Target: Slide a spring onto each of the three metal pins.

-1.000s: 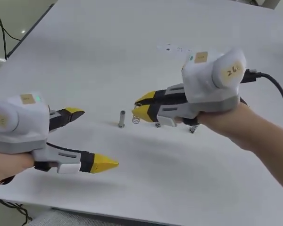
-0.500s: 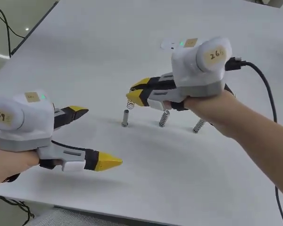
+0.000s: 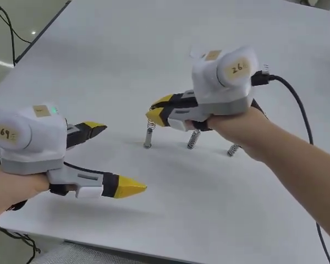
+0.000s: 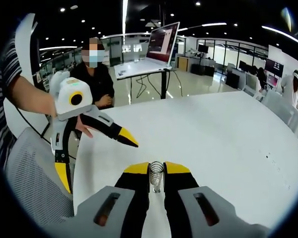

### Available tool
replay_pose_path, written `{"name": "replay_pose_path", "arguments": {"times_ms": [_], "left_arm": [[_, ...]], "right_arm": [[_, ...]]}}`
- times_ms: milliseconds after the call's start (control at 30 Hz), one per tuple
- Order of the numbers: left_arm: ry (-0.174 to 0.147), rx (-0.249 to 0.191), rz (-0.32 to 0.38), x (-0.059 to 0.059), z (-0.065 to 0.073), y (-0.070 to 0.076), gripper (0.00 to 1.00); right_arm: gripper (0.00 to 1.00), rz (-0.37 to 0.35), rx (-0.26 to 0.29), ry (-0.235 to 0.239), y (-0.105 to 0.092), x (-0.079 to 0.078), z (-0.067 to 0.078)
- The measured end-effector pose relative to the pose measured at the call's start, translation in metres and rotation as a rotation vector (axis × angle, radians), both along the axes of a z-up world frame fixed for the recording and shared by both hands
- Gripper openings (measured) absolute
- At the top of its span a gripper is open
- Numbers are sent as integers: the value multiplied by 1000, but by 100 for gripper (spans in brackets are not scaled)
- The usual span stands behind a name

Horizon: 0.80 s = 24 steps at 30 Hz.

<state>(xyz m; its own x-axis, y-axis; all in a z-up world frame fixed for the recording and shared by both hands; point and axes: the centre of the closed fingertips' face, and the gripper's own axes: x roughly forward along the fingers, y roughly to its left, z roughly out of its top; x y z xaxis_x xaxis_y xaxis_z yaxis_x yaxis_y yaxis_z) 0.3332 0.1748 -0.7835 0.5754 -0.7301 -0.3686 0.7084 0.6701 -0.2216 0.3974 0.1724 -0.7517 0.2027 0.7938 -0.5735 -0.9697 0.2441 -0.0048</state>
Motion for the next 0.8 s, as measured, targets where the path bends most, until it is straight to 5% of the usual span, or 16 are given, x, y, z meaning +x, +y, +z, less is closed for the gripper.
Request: {"name": "replay_pose_path", "arguments": {"times_ms": [800], "left_arm": [[5, -6, 7, -1, -2, 2, 98]], "right_arm": [[7, -28, -13, 30, -1, 2, -15]]}}
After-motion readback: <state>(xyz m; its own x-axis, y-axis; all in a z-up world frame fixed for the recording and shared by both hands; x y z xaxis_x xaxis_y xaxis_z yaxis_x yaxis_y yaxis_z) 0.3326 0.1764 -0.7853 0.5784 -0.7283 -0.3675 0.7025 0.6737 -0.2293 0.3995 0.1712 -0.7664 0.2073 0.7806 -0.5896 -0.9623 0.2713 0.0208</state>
